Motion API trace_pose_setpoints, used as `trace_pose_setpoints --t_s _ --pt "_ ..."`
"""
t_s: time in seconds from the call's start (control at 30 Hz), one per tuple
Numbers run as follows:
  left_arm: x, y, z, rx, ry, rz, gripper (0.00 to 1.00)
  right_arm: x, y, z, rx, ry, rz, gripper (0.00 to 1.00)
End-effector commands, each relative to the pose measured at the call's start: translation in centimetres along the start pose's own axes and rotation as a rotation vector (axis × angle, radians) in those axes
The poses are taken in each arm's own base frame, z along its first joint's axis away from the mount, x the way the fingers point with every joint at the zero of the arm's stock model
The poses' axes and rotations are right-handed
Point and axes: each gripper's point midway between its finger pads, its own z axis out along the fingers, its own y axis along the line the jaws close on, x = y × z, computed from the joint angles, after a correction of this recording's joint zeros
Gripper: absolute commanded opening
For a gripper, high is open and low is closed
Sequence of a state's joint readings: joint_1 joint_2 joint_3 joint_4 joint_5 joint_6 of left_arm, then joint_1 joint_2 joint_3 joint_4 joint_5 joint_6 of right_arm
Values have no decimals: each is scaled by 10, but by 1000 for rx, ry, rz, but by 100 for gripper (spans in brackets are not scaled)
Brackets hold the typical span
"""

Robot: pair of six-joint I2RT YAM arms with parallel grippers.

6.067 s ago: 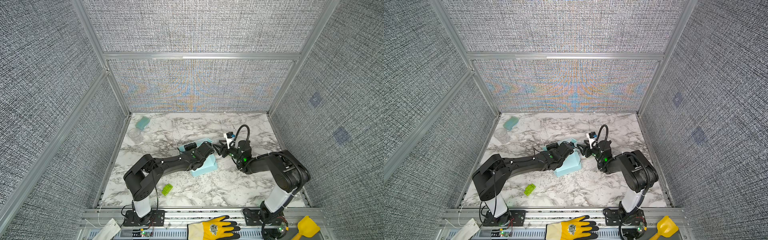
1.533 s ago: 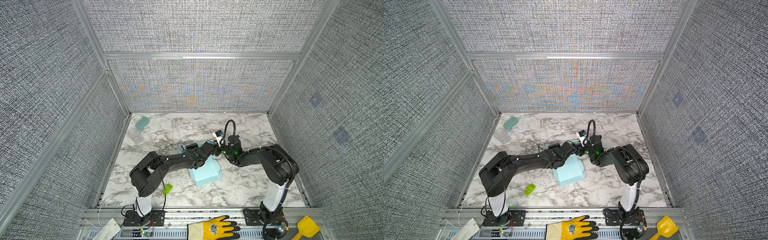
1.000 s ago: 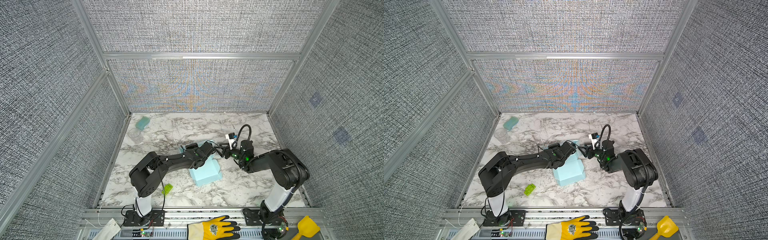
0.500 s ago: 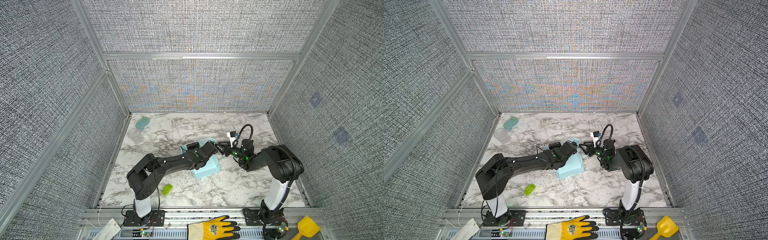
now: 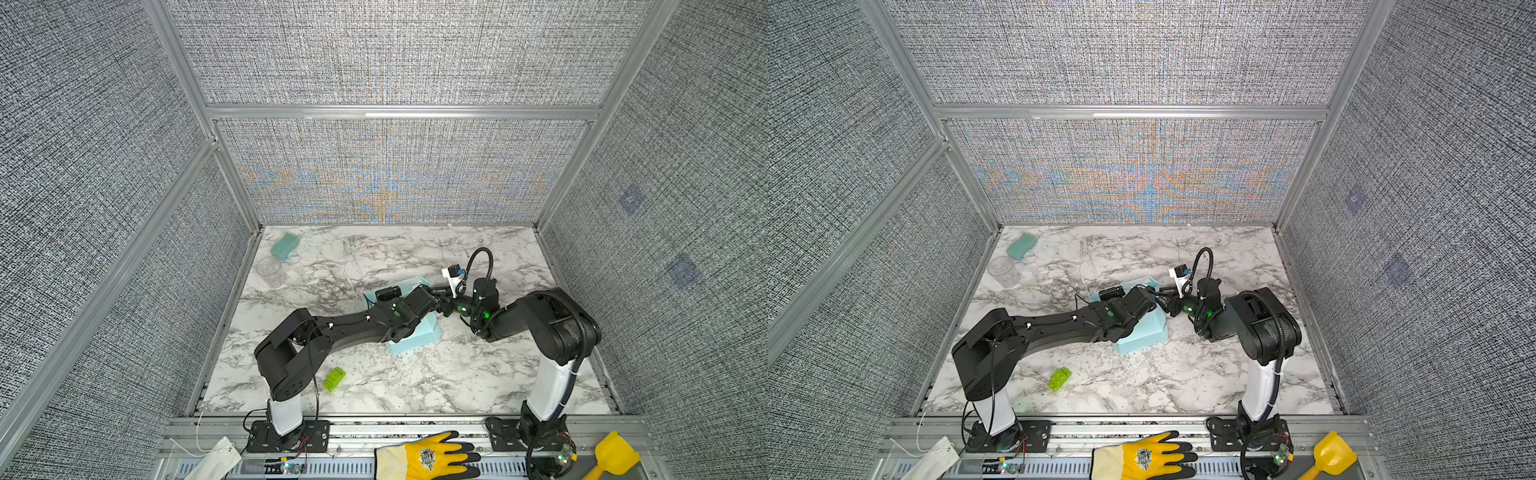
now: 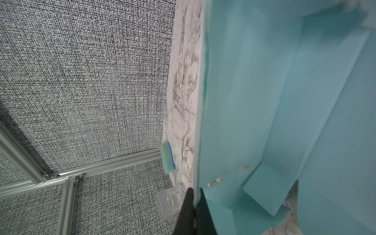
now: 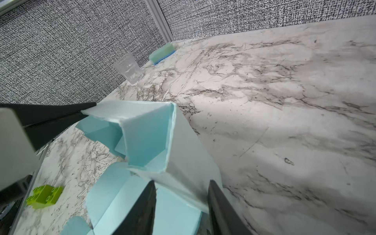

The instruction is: Fold the paper box

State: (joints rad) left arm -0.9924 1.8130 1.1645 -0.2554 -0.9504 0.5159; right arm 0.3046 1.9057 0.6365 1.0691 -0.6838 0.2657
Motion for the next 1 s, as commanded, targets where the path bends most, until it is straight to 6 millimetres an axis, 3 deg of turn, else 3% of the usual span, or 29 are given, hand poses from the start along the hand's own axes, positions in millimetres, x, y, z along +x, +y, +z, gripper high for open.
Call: trace_pose_setpoints --t_s 0.0,0.57,0.97 --pt "-2 1 -1 -2 -13 -26 0 -3 3 0 -6 -3 -29 43" --pt "-2 -6 5 19 -13 -25 0 5 26 -4 18 20 -79 63" --pt "-2 -5 4 23 -17 -35 0 10 40 4 55 27 -138 64"
